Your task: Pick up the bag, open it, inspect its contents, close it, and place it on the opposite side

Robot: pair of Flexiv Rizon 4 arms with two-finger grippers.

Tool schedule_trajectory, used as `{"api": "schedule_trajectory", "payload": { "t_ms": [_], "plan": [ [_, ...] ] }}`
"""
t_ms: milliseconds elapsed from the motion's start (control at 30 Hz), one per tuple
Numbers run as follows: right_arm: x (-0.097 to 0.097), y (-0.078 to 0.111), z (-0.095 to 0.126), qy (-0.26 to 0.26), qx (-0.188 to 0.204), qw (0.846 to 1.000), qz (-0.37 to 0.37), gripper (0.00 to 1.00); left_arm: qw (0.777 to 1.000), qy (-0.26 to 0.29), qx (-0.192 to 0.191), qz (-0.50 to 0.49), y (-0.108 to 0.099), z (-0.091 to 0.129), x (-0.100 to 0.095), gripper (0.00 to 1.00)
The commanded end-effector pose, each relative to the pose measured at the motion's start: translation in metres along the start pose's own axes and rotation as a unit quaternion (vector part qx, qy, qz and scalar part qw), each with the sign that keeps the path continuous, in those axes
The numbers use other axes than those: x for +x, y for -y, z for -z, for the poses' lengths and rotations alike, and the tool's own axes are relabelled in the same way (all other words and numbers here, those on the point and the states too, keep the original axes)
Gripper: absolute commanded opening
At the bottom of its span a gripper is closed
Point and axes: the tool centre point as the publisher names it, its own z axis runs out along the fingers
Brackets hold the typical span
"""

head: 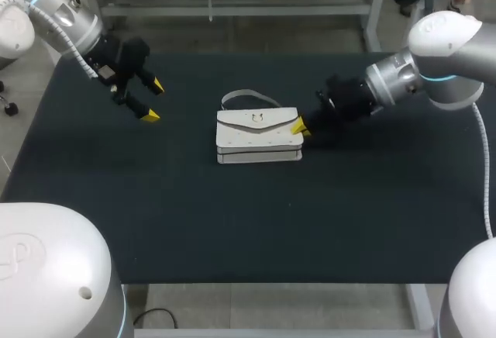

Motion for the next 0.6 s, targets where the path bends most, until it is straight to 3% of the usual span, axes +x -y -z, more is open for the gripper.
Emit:
{"api": "schedule_trajectory", "payload": {
  "t_ms": [33,600],
  "plan": [
    [0.0067,0.0057,-0.0058,0.013,-0.017,1.000,-0.003,0.00,1.000,0.001,0.001,0.000,-0.0002,-0.0008,-0.0002,1.00],
    [0.0046,0.0064,-0.0150,0.009,-0.013,1.000,-0.014,0.00,1.000,0.001,0.001,0.000,-0.0002,-0.0008,-0.0002,1.00]
  ]
}}
